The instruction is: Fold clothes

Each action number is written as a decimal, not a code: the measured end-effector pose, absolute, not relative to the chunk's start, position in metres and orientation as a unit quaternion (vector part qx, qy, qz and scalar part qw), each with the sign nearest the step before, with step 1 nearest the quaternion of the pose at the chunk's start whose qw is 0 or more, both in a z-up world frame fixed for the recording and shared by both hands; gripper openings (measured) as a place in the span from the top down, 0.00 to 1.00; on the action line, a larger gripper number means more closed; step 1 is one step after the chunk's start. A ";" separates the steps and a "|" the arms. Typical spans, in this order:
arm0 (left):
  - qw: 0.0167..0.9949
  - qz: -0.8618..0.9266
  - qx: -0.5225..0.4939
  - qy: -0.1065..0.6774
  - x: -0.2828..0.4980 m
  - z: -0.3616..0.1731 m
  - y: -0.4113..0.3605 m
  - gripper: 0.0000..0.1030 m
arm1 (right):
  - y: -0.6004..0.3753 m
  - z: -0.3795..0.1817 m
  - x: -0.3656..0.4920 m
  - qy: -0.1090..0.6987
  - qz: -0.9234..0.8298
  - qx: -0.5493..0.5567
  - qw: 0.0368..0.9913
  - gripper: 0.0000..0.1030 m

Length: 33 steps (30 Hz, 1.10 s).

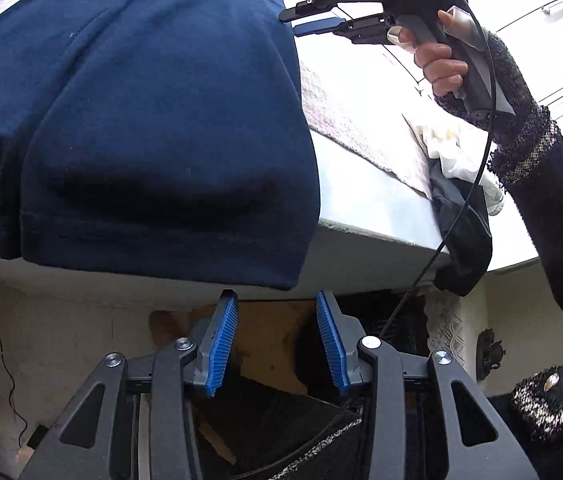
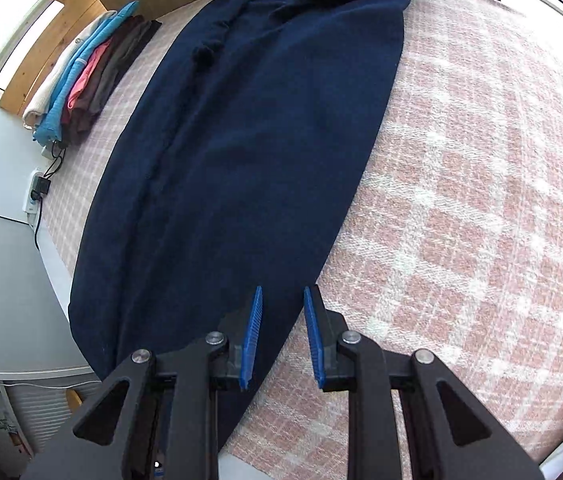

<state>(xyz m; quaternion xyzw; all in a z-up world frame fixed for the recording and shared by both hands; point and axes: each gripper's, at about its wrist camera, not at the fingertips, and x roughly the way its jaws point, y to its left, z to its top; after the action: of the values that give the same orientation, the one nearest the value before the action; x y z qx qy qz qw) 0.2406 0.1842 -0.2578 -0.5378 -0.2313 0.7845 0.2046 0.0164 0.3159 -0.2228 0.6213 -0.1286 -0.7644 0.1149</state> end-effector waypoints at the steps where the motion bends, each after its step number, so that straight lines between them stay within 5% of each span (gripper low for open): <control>1: 0.206 0.786 -0.530 -0.243 0.240 -0.255 0.182 0.62 | 0.315 -0.223 0.016 -0.128 -0.764 0.622 0.116 0.79; 4: 0.208 0.793 -0.510 -0.259 0.237 -0.251 0.179 0.65 | 0.311 -0.225 0.016 -0.120 -0.761 0.626 0.122 0.79; 6: 0.207 0.802 -0.507 -0.240 0.239 -0.246 0.179 0.90 | 0.306 -0.228 0.016 -0.112 -0.759 0.629 0.124 0.79; 7: 0.206 0.804 -0.506 -0.232 0.241 -0.244 0.179 0.93 | 0.306 -0.227 0.017 -0.108 -0.760 0.628 0.127 0.79; 8: 0.207 0.804 -0.506 -0.233 0.242 -0.242 0.178 0.92 | 0.305 -0.227 0.018 -0.103 -0.761 0.627 0.131 0.80; 10: 0.210 0.801 -0.506 -0.242 0.245 -0.239 0.174 0.93 | 0.307 -0.223 0.021 -0.095 -0.763 0.625 0.136 0.96; 13: 0.215 0.803 -0.496 -0.251 0.252 -0.226 0.167 0.93 | 0.313 -0.214 0.027 -0.083 -0.767 0.621 0.142 0.97; 25: 0.237 0.791 -0.529 -0.198 0.274 -0.224 0.170 0.95 | 0.309 -0.202 0.038 0.015 -0.784 0.613 0.093 0.88; 33: 0.152 0.853 -0.477 -0.148 0.225 -0.205 0.139 0.83 | 0.253 -0.211 0.047 0.021 -0.805 0.574 0.153 0.85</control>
<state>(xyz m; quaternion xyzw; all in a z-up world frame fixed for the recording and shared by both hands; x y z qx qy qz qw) 0.2255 0.1387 -0.2054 -0.4769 -0.1481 0.8530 0.1518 0.0472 0.2528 -0.2106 0.5735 0.0215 -0.8045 0.1528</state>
